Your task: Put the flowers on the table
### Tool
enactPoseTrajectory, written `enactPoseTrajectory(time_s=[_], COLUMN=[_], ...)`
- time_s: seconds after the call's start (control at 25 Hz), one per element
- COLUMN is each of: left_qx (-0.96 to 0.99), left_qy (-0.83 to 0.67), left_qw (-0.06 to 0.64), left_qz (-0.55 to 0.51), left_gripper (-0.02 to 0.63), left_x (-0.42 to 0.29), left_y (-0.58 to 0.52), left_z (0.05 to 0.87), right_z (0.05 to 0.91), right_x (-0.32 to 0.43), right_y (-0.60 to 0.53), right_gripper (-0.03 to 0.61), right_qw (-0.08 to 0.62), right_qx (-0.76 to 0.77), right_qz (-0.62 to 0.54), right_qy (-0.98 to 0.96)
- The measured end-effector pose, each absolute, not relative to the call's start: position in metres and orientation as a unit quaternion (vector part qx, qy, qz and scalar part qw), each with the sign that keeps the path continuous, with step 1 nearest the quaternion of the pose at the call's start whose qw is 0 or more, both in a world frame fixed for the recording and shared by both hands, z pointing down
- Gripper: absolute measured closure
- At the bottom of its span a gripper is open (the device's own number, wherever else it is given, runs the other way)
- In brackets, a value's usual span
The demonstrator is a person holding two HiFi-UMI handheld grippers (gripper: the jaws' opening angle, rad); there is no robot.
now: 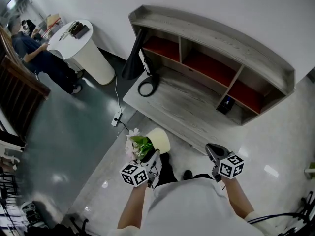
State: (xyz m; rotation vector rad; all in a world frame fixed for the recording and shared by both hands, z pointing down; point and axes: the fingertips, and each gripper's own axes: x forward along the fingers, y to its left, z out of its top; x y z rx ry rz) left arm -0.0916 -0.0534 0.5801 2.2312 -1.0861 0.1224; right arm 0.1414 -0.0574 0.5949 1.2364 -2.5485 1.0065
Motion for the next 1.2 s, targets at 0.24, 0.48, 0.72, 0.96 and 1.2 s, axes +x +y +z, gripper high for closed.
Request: enactPoseTrajectory(time_s=[0.24, 0.48, 0.72, 0.96, 1.2], left_qx=[0.856, 0.869, 0.883, 0.897, 0.907], left_qy=[-0.395, -0.368, -0.331, -0.287, -0.249], left_qw=[0.328, 0.319, 0.308, 0.281, 0.241], left_qz=[0.058, 0.090, 0.129, 0.183, 0.240], left_gripper=[0.560, 0.560, 0.560, 0.560, 0.560], left_x=[-0.111, -0.127, -0.143, -0.155, -0.157], left_y=[-0.093, -0.130, -0.165, -0.194, -0.218], left_z=[0.584, 0.591, 0.603, 0.620, 0.638], right_z=[0.595, 0.596, 0.598, 0.600, 0.602], right_x=[0.121, 0.098, 0.070, 0.045, 0.030], right_y=[-0.089, -0.120, -0.146, -0.167, -0.175], right_gripper=[0.560, 0.560, 0.560, 0.560, 0.560], right_qw=[0.066, 0.062, 0.053, 0.042, 0.032], right_qx=[0.427, 0.445, 0.461, 0.482, 0.502], right_qz=[0.339, 0.344, 0.352, 0.357, 0.365], right_qy=[-0.836, -0.824, -0.813, -0.799, -0.784])
